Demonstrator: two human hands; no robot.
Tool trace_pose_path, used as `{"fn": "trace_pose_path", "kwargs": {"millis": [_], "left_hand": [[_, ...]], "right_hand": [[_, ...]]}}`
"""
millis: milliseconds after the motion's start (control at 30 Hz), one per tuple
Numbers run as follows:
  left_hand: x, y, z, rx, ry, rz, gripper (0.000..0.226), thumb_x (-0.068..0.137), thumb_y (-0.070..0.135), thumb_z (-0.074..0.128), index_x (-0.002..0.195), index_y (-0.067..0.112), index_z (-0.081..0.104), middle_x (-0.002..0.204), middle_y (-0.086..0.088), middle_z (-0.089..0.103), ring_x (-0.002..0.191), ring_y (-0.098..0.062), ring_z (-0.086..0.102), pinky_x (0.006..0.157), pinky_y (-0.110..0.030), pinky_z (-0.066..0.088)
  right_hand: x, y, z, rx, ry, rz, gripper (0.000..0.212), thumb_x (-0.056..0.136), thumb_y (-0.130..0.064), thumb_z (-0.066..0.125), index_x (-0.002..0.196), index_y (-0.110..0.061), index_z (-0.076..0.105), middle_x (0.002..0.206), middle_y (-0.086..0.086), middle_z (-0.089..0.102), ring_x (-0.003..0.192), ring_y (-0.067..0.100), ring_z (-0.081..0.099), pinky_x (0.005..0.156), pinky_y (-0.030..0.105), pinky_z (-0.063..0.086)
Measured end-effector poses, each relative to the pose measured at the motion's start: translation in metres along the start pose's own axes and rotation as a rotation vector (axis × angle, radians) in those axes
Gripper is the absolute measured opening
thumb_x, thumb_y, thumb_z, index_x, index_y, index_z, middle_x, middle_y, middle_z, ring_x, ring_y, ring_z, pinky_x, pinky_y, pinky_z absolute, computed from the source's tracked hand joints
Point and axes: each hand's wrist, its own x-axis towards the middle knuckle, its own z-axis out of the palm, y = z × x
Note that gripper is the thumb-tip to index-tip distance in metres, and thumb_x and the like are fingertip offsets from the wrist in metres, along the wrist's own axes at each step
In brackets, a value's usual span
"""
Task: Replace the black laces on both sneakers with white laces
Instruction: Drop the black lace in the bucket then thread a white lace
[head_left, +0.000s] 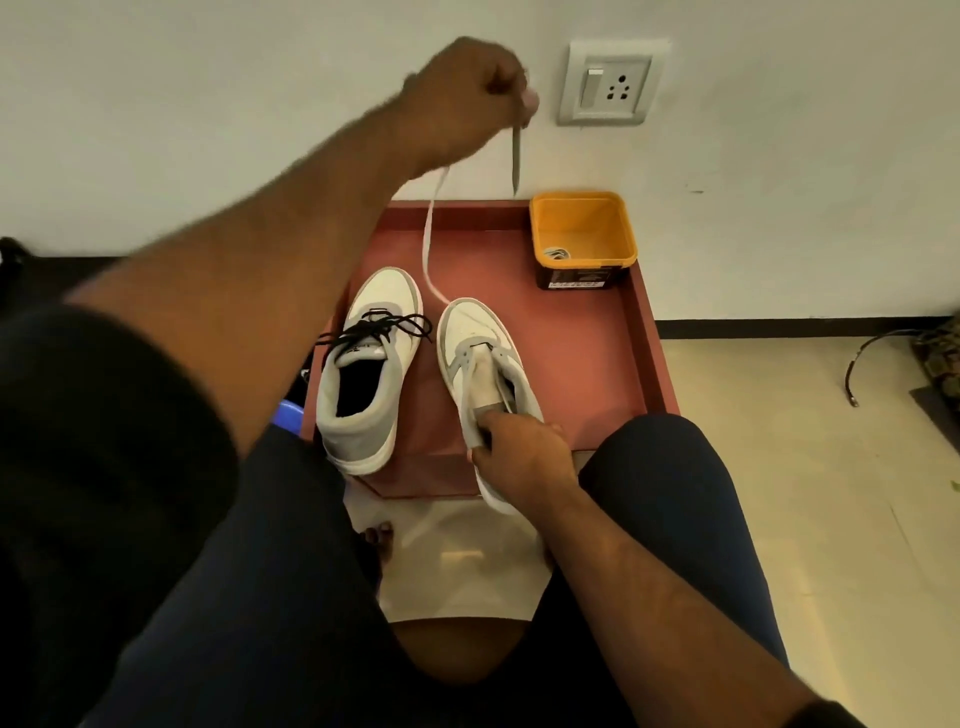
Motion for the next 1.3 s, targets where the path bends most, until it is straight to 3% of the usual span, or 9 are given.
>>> {"fn": "trace_pose_path", "kwargs": {"millis": [133,233,400,467,600,767,867,1000,1300], "left_hand": [[-0.087,-0.03,0.02,0.138,-0.134,-0.233,0.021,0.089,0.028,0.066,0.075,0.013,0.061,0.075,-0.003,0.062,0.066,-0.015,0.055,0.066,-0.025,0.044],[-0.151,-0.052,0.05,-0.271,-0.081,-0.579,0.013,0.096,0.016,0.057,0.093,0.003,0.058,0.083,-0.011,0.069,0.055,-0.013,0.059,0.046,-0.021,0.047],[-0.192,-0.076,0.08,-0.798,0.13,-0.777,0.004,0.098,0.005,0.051,0.098,0.008,0.049,0.081,-0.013,0.069,0.057,-0.015,0.068,0.053,-0.027,0.057],[-0.193,-0.079,0.08,-0.901,0.168,-0.752,0.004,0.098,0.004,0.051,0.099,0.007,0.048,0.08,-0.014,0.07,0.061,-0.018,0.07,0.056,-0.027,0.059],[-0.184,-0.077,0.076,-1.052,0.225,-0.645,0.009,0.095,0.003,0.055,0.092,0.01,0.05,0.075,-0.013,0.071,0.057,-0.02,0.068,0.058,-0.03,0.06],[-0.18,-0.087,0.076,-0.954,0.282,-0.584,0.01,0.094,0.008,0.058,0.091,0.016,0.052,0.076,-0.003,0.074,0.057,-0.007,0.06,0.051,-0.02,0.043],[-0.179,-0.09,0.081,-0.943,0.289,-0.605,0.012,0.093,0.017,0.062,0.104,0.012,0.057,0.086,0.0,0.074,0.072,-0.011,0.062,0.057,-0.023,0.045],[-0.184,-0.085,0.096,-0.932,0.042,-0.669,0.045,0.076,0.048,0.067,0.103,0.013,0.068,0.095,-0.002,0.072,0.077,-0.017,0.063,0.071,-0.035,0.049],[-0.168,-0.098,0.105,-1.026,0.093,-0.73,0.011,0.081,0.006,0.073,0.091,0.003,0.069,0.069,-0.007,0.067,0.06,-0.016,0.059,0.059,-0.031,0.048]], "right_hand": [[0.003,0.001,-0.003,0.121,0.037,0.029,0.022,0.088,-0.038,0.061,0.102,-0.023,0.063,0.098,-0.002,0.07,0.092,0.024,0.064,0.082,0.033,0.047],[0.004,0.004,-0.009,0.211,0.072,0.024,0.024,0.091,-0.036,0.059,0.106,-0.019,0.068,0.097,0.001,0.07,0.089,0.022,0.064,0.077,0.03,0.051],[0.017,0.006,-0.014,0.55,0.216,0.006,0.016,0.091,-0.017,0.062,0.104,-0.014,0.071,0.099,0.0,0.071,0.084,0.007,0.062,0.077,0.011,0.045],[0.024,0.001,-0.016,0.706,0.2,0.003,0.023,0.09,-0.015,0.064,0.113,-0.015,0.069,0.101,-0.004,0.07,0.081,0.006,0.063,0.079,0.023,0.052],[0.027,-0.017,-0.024,1.134,-0.018,-0.029,0.03,0.09,-0.009,0.065,0.119,-0.019,0.063,0.103,-0.008,0.072,0.047,0.008,0.05,0.044,0.022,0.043],[0.028,-0.023,-0.019,1.189,0.043,-0.011,0.016,0.085,0.005,0.065,0.1,0.003,0.07,0.069,-0.002,0.07,0.048,-0.003,0.052,0.05,0.009,0.04],[0.035,-0.018,-0.019,1.105,0.195,0.016,0.007,0.085,-0.006,0.069,0.09,-0.005,0.075,0.078,0.013,0.072,0.058,0.006,0.055,0.055,0.016,0.043],[0.047,-0.008,-0.022,0.818,0.379,-0.111,0.016,0.084,-0.018,0.072,0.1,-0.016,0.075,0.081,-0.002,0.066,0.073,-0.007,0.056,0.066,0.007,0.042],[0.06,0.002,-0.033,0.7,0.256,-0.275,0.047,0.079,-0.011,0.077,0.107,-0.032,0.045,0.072,-0.001,0.062,0.06,0.003,0.052,0.059,0.015,0.043]]}}
